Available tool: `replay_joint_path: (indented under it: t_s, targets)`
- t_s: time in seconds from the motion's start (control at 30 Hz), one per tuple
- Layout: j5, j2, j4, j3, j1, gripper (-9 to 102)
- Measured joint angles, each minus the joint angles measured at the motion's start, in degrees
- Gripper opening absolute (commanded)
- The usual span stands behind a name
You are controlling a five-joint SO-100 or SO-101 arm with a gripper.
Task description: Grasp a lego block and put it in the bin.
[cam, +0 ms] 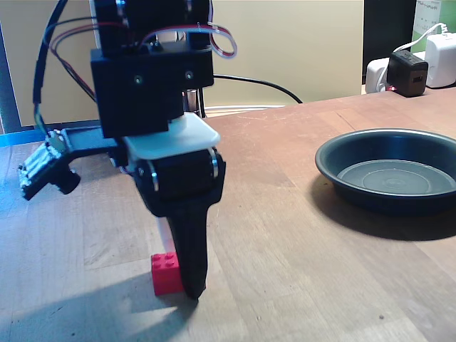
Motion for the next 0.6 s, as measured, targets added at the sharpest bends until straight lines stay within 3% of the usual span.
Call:
replay_joint_path:
  t_s: [0.13,0.6]
  targets:
    - [0.0,0.0,0.1,0.0,0.9,0]
    - [0.0,0.0,0.6,0.0,0.4,-1]
